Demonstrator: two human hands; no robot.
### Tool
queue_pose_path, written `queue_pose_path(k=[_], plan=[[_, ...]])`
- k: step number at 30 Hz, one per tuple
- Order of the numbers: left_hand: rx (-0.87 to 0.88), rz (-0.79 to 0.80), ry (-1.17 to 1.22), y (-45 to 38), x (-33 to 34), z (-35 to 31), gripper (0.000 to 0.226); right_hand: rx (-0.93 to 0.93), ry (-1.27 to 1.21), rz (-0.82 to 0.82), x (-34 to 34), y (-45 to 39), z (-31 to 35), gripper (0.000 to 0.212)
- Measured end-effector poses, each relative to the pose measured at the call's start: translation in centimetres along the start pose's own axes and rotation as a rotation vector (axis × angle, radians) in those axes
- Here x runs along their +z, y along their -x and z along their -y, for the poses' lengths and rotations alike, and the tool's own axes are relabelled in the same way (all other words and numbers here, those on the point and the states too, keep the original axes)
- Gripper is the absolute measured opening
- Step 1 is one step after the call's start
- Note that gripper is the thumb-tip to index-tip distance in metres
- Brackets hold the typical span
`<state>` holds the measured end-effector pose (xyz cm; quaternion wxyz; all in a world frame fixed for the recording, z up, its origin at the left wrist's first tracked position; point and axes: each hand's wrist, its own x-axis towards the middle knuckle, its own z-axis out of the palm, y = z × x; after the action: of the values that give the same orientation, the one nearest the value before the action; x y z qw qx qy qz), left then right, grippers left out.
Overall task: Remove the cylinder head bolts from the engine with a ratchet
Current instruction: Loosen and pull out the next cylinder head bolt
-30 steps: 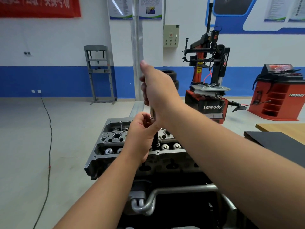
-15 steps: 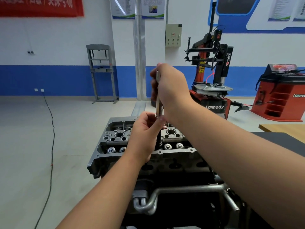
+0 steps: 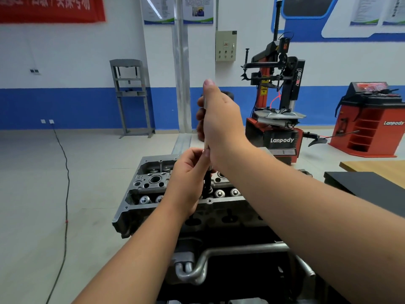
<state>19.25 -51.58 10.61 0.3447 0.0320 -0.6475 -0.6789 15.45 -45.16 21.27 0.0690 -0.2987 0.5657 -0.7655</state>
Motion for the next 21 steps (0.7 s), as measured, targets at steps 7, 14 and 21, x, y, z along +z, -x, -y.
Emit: queue_pose_path(k=[7,14,21], plan=[[0.036,0.016,0.015,-0.1,0.0,0.2,0.024,0.189,-0.12,0.408,-1.1,-1.3,1.0,0.055],[0.008,0.022,0.05,-0.2,-0.3,0.3,0.027,0.065,-0.014,0.225,-0.5,-0.8,0.9,0.034],[0.06,-0.035,0.052,-0.5,-0.3,0.7,0.013,0.03,-0.002,0.181,0.8,-0.5,0.8,0.045]])
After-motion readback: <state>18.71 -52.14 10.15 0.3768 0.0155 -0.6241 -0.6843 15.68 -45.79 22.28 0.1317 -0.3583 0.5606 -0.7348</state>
